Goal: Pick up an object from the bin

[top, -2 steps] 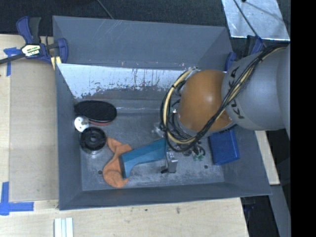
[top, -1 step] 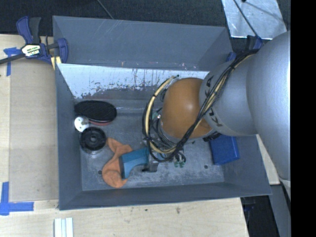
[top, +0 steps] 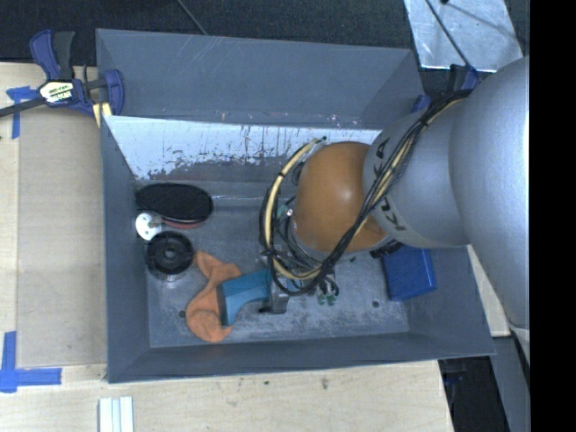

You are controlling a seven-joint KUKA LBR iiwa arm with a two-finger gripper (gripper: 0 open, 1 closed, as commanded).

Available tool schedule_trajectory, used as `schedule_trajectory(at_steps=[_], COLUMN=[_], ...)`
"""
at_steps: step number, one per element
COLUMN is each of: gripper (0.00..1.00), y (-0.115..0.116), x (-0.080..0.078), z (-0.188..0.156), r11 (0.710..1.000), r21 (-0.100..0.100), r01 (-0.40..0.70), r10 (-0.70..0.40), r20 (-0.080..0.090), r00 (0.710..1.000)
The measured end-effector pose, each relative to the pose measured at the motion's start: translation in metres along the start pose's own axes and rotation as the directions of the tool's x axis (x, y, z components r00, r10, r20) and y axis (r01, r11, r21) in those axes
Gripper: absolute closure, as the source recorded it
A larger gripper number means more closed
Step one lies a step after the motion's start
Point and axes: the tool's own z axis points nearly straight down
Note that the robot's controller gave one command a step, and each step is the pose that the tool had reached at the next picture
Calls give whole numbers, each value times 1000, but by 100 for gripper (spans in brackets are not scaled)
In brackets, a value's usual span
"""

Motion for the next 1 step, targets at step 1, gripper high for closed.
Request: schedule_trajectory(at_steps=[1], gripper=[100], y=[-1], x=[18], z=[-141], r11=[1000], r21=[2], r01=[10], r10=[-10], r20=[-7], r00=[1000])
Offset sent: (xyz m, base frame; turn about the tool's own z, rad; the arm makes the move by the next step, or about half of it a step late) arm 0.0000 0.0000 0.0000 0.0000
